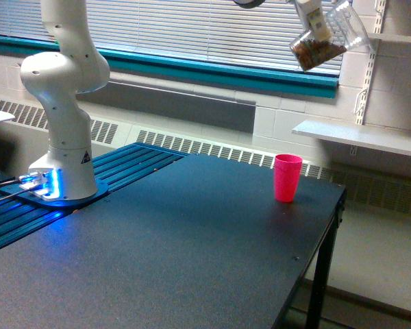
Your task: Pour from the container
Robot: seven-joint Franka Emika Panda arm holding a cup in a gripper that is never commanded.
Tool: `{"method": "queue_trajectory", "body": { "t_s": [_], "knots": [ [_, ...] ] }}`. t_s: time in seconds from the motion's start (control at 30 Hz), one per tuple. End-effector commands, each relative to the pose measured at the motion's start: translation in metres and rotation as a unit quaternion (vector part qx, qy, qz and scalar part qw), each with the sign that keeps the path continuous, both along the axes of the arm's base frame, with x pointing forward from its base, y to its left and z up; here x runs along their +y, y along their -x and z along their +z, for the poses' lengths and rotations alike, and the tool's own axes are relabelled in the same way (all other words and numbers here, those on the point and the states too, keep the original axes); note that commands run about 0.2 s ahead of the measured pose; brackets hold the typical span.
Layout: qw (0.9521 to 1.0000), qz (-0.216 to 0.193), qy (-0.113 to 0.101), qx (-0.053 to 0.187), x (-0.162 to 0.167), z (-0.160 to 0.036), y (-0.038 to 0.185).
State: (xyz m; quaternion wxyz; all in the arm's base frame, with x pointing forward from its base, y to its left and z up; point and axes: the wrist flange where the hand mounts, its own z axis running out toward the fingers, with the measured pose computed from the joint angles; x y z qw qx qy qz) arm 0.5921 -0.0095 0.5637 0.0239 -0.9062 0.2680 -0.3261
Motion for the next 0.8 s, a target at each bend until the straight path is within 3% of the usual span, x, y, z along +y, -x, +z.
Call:
{"method": "queue_trajectory", "body": {
  "t_s": [0.03,0.33,0.8],
  "knots": [
    [1.0,-0.001,0.001,0.001,-0.002,0.0,-0.001],
    [1.0,0.002,0.005,0.003,0.0,-0.002,-0.002],
    [0.9993,0.018,0.026,0.018,0.016,-0.011,0.004]
  ]
}}
